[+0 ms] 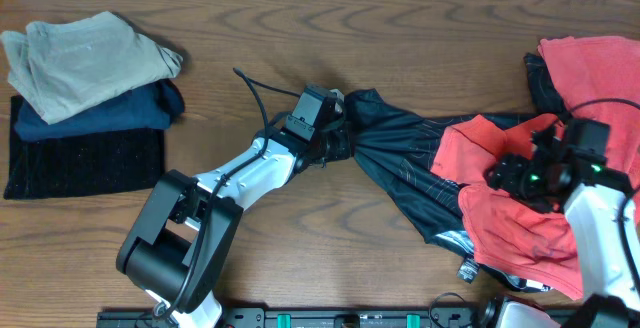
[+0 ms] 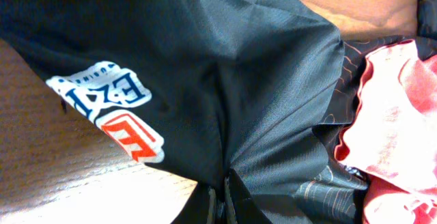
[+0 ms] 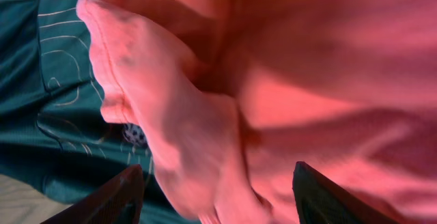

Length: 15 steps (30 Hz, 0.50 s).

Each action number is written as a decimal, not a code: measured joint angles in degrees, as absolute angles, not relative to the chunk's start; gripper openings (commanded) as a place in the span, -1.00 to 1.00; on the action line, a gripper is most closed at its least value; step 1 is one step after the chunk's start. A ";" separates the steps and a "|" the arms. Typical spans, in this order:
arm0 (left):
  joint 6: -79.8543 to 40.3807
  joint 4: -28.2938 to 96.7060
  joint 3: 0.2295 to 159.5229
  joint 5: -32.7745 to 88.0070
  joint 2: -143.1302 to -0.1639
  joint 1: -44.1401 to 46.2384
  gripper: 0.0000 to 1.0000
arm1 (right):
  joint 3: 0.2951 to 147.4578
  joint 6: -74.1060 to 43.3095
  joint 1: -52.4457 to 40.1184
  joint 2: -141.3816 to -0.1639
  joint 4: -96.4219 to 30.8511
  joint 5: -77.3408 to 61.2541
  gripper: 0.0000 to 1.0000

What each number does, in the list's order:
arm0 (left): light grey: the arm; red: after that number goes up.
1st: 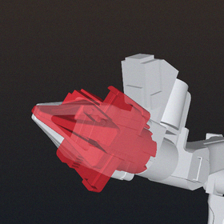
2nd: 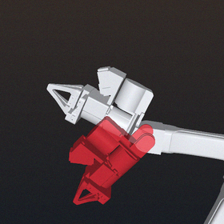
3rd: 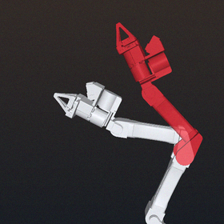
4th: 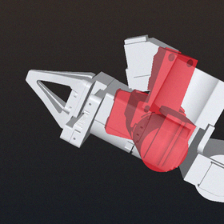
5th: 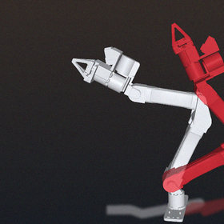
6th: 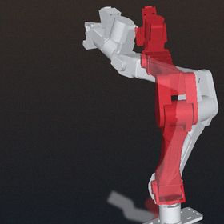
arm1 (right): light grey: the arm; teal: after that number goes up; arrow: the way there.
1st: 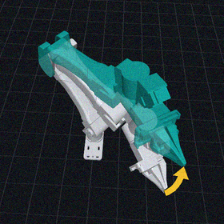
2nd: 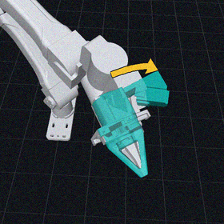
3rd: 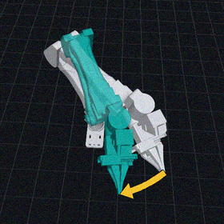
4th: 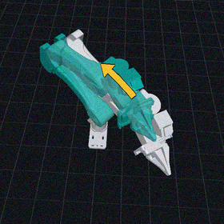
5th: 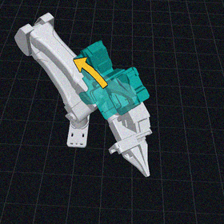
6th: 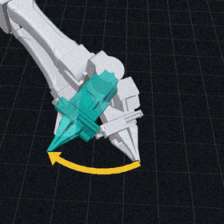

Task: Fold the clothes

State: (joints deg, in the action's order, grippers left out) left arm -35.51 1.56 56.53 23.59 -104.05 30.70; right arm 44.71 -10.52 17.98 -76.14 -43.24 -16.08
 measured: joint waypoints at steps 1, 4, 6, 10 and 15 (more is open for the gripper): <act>-35.51 1.76 56.53 23.59 -104.05 30.72 -0.88 | 44.62 -10.70 17.12 -76.95 -42.22 -16.08 0.35; -35.48 2.57 56.53 23.59 -104.05 30.76 -0.88 | 44.56 -11.62 14.92 -79.40 -39.11 -15.68 -0.05; -35.38 2.70 56.53 23.57 -104.05 30.79 -0.88 | 44.53 -12.27 14.04 -80.95 -37.36 -15.22 -0.62; -34.28 2.74 56.53 23.57 -104.05 30.76 -0.88 | 44.49 -13.04 13.06 -83.57 -35.14 -12.95 -0.98; -31.88 2.79 56.53 23.64 -104.03 28.05 -0.88 | 47.22 -13.39 13.65 -83.90 -41.89 -6.24 -0.98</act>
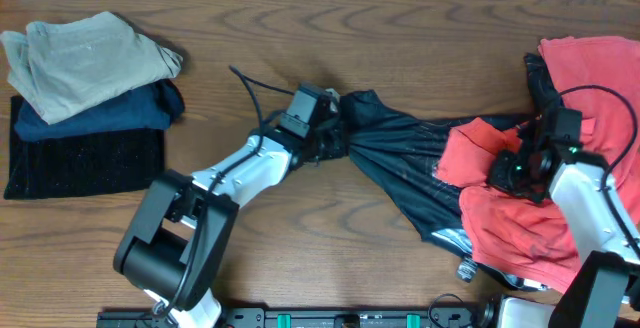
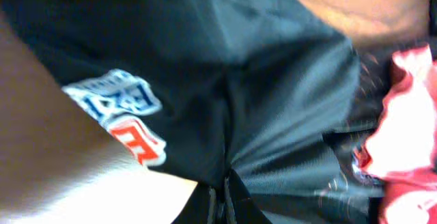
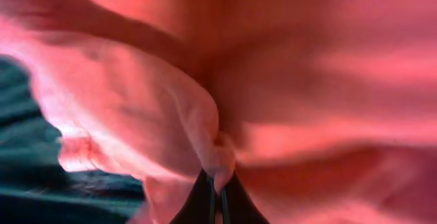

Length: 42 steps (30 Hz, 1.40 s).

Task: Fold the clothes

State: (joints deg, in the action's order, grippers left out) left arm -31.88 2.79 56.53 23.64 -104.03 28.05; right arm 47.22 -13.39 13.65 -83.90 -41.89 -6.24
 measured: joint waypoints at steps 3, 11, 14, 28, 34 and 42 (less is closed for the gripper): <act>-30.96 2.83 56.53 23.70 -103.77 23.46 -0.88 | 54.74 -15.11 15.77 -83.74 -50.59 2.04 -0.98; -29.54 2.96 56.55 23.22 -95.61 6.24 -0.88 | 76.60 -22.37 26.17 -80.64 -63.53 21.30 -0.98; -29.47 2.96 57.04 23.03 -92.84 1.91 -0.88 | 79.33 -23.83 30.72 -80.34 -65.06 25.91 -0.98; -27.99 2.48 57.74 21.41 -91.24 -0.32 -0.88 | 80.36 -24.16 39.38 -80.34 -62.28 15.92 -0.52; -27.94 3.70 57.74 20.93 -91.24 -0.32 -0.88 | 79.96 -14.11 32.67 -80.34 -63.13 -1.63 -0.11; -26.94 6.04 57.74 20.78 -91.24 -0.32 -0.88 | 72.90 -9.32 21.58 -84.03 -61.32 -5.98 0.15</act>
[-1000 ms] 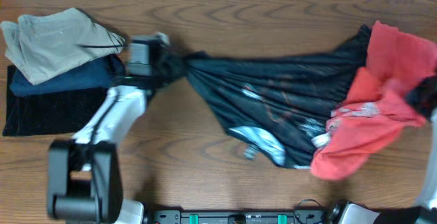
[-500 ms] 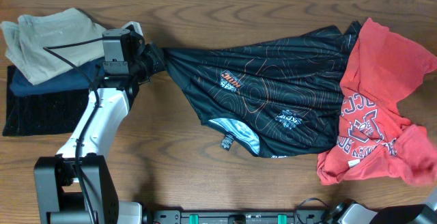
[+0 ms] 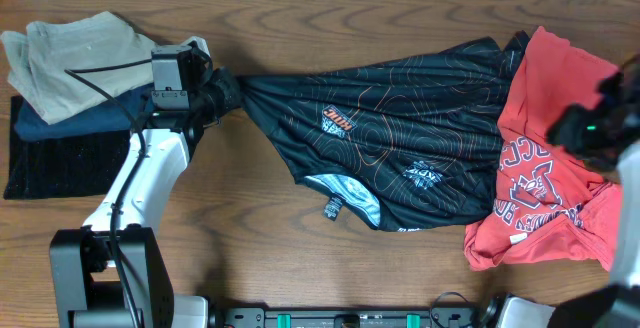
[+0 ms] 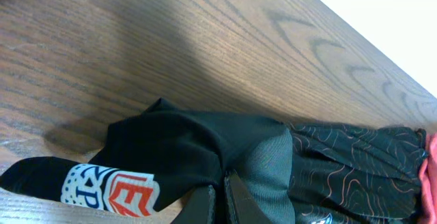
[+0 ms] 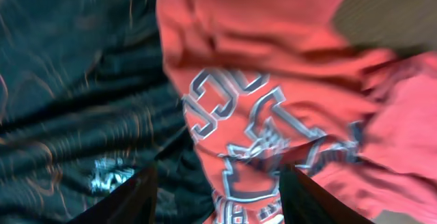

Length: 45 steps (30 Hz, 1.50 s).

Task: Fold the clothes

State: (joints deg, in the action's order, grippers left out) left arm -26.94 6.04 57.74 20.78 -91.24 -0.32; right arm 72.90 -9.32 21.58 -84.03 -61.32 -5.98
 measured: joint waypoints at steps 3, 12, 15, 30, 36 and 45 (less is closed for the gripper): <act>-26.94 6.24 57.74 20.73 -91.24 -0.32 -0.88 | 69.14 -8.78 18.50 -87.64 -58.50 -5.26 0.20; -26.92 6.57 57.74 20.62 -91.24 -0.32 -0.88 | 62.37 -9.15 12.80 -96.38 -44.95 -0.56 -0.24; -26.92 6.83 57.74 20.62 -91.24 -0.32 -0.88 | 62.17 -10.94 12.43 -98.70 -43.68 3.05 -0.99; -26.68 7.46 57.74 20.60 -91.24 -0.32 -0.88 | 80.90 -24.10 27.94 -93.38 -60.45 27.59 -0.94; -26.48 7.18 57.74 20.60 -91.24 -0.32 -0.88 | 83.35 -29.63 38.68 -90.98 -64.62 30.83 -0.70; -26.46 6.07 57.74 20.62 -91.24 -0.30 -0.88 | 83.29 -21.63 39.07 -91.13 -57.82 7.99 -0.59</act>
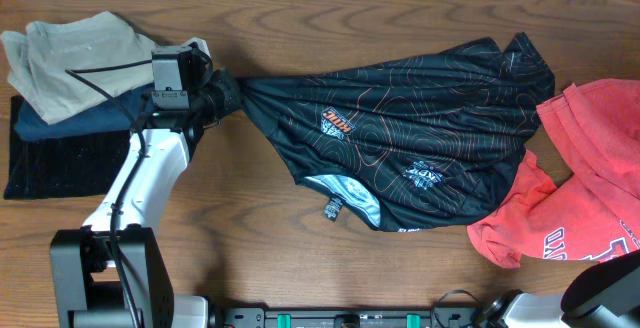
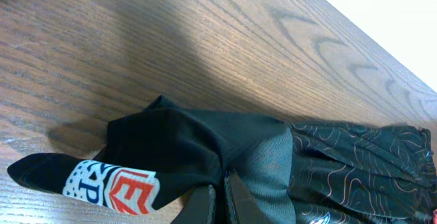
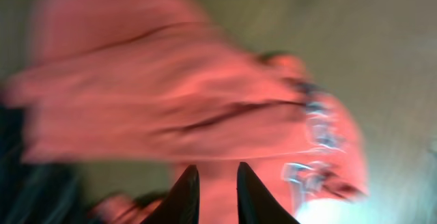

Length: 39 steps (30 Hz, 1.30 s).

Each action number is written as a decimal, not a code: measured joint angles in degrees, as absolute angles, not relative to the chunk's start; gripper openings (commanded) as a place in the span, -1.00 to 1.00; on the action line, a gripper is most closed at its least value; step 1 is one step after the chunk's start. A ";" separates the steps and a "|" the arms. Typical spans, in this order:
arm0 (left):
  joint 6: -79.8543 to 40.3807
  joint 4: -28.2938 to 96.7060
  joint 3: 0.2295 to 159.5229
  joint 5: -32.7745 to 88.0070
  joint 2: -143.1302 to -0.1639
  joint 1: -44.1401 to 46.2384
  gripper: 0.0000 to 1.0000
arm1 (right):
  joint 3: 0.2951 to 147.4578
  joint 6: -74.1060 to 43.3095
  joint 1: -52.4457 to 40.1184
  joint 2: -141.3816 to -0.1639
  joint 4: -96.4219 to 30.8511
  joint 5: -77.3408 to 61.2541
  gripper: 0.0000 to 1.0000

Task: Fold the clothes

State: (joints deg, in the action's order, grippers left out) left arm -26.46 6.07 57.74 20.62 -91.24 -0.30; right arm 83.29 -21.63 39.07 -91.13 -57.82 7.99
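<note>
A black patterned shirt point(image 1: 400, 138) lies spread across the middle of the table. My left gripper point(image 1: 212, 96) is shut on its bunched left end, beside the folded pile. In the left wrist view, the jaws of the left gripper point(image 2: 220, 183) pinch the dark cloth point(image 2: 205, 149) near a white and red logo. A red shirt point(image 1: 590, 198) lies crumpled at the right edge, clear of the black shirt. The right gripper is outside the overhead view. In the blurred right wrist view, the right gripper point(image 3: 217, 176) has narrowed fingers with red cloth point(image 3: 171, 108) between them.
A pile of folded clothes stands at the far left: beige point(image 1: 80, 53) on top, navy point(image 1: 100, 113) under it and black point(image 1: 85, 158) at the bottom. Bare wooden table point(image 1: 250, 238) lies in front of the black shirt.
The red shirt has moved right and down, off the black shirt's right end. My right gripper was wide open; its fingers are now narrow around red cloth. The left gripper holds still.
First my left gripper gripped the bunched black shirt at mid-table while the right stood open over the red shirt lying on it. The right then shut on red cloth. Later the black shirt lay stretched out leftward, and now the red shirt is off it.
</note>
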 measured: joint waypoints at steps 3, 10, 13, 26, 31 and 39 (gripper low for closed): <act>-26.02 5.56 57.74 20.60 -91.24 -0.01 -0.88 | 83.29 -14.57 35.31 -91.13 -59.00 -0.97 -0.60; -23.59 3.70 58.08 19.68 -91.26 1.89 -0.88 | 80.16 -6.68 24.58 -91.15 -62.72 -9.50 -0.63; -22.46 3.75 60.38 18.85 -91.77 2.11 -0.88 | 77.28 -5.61 22.06 -91.15 -62.96 -10.55 -0.63; -20.71 14.98 79.20 16.29 -96.44 1.93 0.96 | 70.91 -4.58 19.31 -91.46 -63.42 -9.58 -0.43; -21.02 35.81 79.09 17.10 -97.01 2.63 0.95 | 70.74 -4.47 19.31 -91.46 -63.48 -9.21 -0.43; -21.61 48.16 76.05 22.22 -97.32 11.03 0.96 | 70.72 -4.47 19.31 -91.46 -63.83 -9.17 -0.42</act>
